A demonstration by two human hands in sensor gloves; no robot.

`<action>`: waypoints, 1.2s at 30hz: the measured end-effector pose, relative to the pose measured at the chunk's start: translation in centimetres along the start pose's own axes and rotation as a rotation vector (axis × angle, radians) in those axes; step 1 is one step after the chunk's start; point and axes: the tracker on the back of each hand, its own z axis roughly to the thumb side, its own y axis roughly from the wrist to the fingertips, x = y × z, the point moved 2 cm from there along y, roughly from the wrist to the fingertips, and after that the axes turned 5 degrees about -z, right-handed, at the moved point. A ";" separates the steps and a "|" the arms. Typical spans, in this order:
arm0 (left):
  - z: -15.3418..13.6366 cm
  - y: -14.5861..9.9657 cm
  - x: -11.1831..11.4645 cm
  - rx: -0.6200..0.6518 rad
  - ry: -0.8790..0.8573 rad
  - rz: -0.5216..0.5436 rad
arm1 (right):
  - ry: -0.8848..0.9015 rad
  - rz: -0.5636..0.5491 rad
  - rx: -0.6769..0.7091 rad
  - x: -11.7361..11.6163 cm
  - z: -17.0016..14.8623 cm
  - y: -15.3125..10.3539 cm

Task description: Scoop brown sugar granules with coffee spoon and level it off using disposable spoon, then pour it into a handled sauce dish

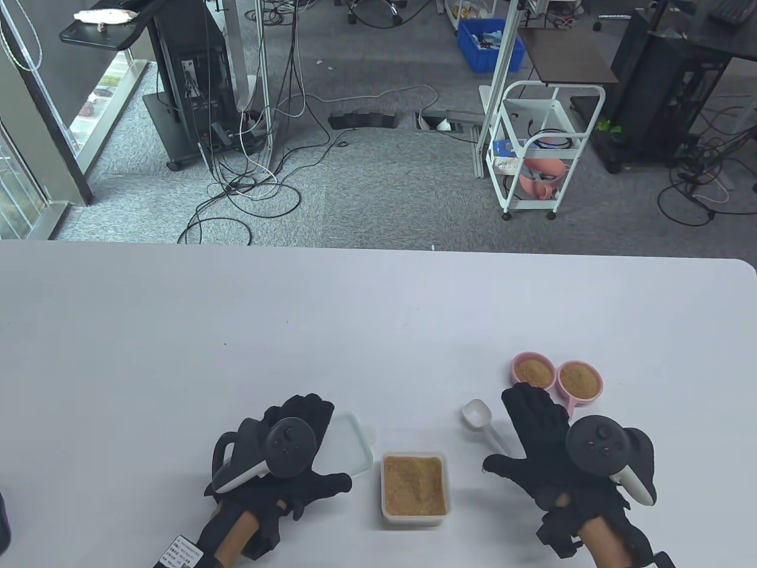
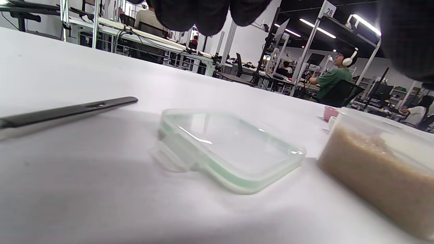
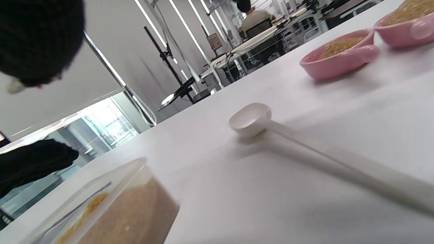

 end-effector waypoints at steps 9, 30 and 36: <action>-0.5 0.9 1.1 -0.079 0.103 -0.032 | -0.039 0.122 0.056 -2.1 1.0 0.3; -0.1 3.8 4.7 -0.145 0.158 -0.111 | -0.076 0.163 0.058 -2.7 1.3 0.5; 0.2 3.7 4.6 -0.129 0.174 -0.071 | -0.077 0.168 0.050 -2.8 1.2 0.4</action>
